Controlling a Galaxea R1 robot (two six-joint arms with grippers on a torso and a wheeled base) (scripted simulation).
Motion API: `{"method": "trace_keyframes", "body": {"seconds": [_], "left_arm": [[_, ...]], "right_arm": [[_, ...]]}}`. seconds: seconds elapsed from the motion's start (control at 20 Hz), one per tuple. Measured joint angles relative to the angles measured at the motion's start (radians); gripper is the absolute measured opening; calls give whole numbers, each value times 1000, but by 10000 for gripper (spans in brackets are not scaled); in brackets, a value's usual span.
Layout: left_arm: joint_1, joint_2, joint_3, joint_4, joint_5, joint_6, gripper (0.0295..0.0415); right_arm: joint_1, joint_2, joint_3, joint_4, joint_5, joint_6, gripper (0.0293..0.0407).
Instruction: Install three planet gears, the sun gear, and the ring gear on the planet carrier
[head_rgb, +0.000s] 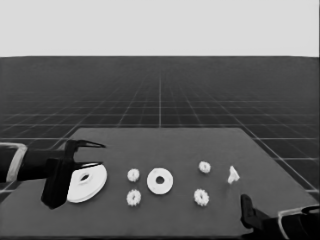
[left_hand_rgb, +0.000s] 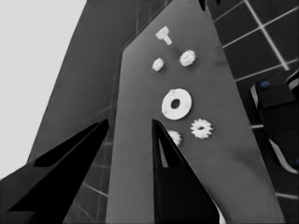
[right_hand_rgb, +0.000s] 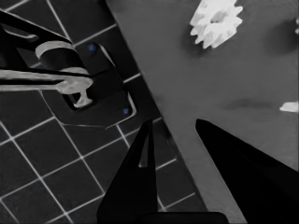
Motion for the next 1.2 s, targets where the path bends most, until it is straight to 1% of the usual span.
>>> {"method": "trace_keyframes", "body": {"seconds": [0.05, 0.1, 0.15, 0.2, 0.25, 0.3, 0.35, 0.4, 0.45, 0.5, 0.55, 0.6, 0.7, 0.75, 0.8, 0.85, 0.95, 1.2], "left_arm": [[71, -3, 71, -73, 49, -3, 295], [45, -2, 43, -44, 30, -2, 297], [29, -1, 25, -26, 18, -1, 314], [20, -1, 15, -15, 11, -1, 347], [219, 253, 120, 474, 468, -487, 374], [345, 624, 58, 585, 966, -987, 390], [372, 801, -120, 363, 983, -1470, 404], [374, 838, -280, 186, 983, -1724, 400], [375, 851, -402, 72, 954, -1838, 393], [377, 862, -486, 4, 932, -1890, 388], [379, 871, -541, -38, 918, -1915, 386], [380, 877, -576, -62, 911, -1926, 385], [382, 884, -612, -86, 904, -1934, 385], [479, 892, -657, 15, 899, -1904, 385], [544, 899, -697, 70, 887, -1879, 385], [578, 905, -725, 100, 877, -1862, 385], [607, 912, -756, 125, 864, -1845, 385], [619, 915, -771, 137, 857, -1836, 385]], "right_arm": [[-54, 14, 53, 76, 23, -3, 293], [-34, 8, 29, 45, 14, -2, 308], [-22, 5, 16, 26, 8, -1, 337], [-15, 3, 8, 16, 4, -1, 368], [-11, 1, 3, 9, 2, 0, 380], [-9, 1, 1, 6, 1, 0, 383], [-7, 0, -1, 3, 1, 0, 384], [-7, 0, -2, 2, 0, 0, 384], [-6, 0, -2, 1, 0, 0, 385], [-6, 0, -2, 1, 0, 0, 385], [-6, 0, -3, 1, 0, 0, 385], [-6, 0, -3, 1, 0, 0, 385], [-6, 0, -3, 1, 0, 0, 385], [-6, 0, -3, 0, 0, 0, 385], [-6, 0, -3, 0, 0, 0, 385], [-6, 0, -3, 0, 0, 0, 385], [-6, 0, -3, 0, 0, 0, 385], [-6, 0, -3, 0, 0, 0, 385]]}}
